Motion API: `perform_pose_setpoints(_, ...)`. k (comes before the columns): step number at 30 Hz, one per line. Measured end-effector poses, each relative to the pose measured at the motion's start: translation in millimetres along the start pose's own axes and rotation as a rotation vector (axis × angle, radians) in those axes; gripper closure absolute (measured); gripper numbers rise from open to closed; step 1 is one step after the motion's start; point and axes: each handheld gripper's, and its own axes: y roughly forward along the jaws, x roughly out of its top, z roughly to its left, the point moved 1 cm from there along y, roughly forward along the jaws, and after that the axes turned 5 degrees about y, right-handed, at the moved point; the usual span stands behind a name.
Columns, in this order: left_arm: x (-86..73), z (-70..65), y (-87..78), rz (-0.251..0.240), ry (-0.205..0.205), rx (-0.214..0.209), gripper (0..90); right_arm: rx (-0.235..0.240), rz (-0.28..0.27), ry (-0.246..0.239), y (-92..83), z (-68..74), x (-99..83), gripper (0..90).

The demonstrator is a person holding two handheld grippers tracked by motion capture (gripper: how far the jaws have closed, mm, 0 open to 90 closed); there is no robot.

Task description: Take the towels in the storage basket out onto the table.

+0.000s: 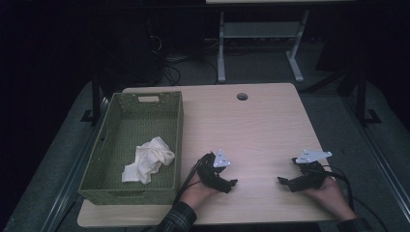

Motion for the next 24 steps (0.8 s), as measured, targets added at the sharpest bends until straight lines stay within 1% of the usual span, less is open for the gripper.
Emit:
perform_pose_setpoints(6, 0.7, -1.5, -1.2, 0.012, -0.010, 0.007, 12.6, 0.003, 0.001, -0.003, 0.1, -0.3, 0.3, 2.8)
perform_pose_setpoints(7, 2.0, -1.5, -1.6, 0.024, -0.018, 0.007, 12.7, 0.003, 0.001, -0.003, 0.1, -0.3, 0.2, 2.8)
perform_pose_setpoints(10, 2.5, -1.8, -2.5, 0.035, -0.020, 0.010, 12.8, 0.003, 0.001, -0.002, 0.1, -0.3, 0.2, 2.8)
perform_pose_setpoints(12, 2.7, -1.9, -5.0, 0.047, -0.026, 0.003, 12.9, 0.003, 0.001, -0.003, 0.1, -0.3, 0.2, 2.8)
perform_pose_setpoints(16, 4.3, -1.0, -10.3, 0.031, -0.047, 0.003, 12.9, 0.003, 0.001, -0.003, 0.1, -0.3, 0.3, 2.8)
perform_pose_setpoints(18, 5.6, -1.0, -11.1, 0.034, -0.039, 0.002, 12.9, 0.003, 0.001, -0.003, 0.1, -0.3, 0.3, 2.8)
perform_pose_setpoints(24, 9.4, -0.8, -15.0, 0.033, -0.039, -0.001, 13.0, 0.003, 0.001, -0.003, 0.1, -0.3, 0.3, 2.8)
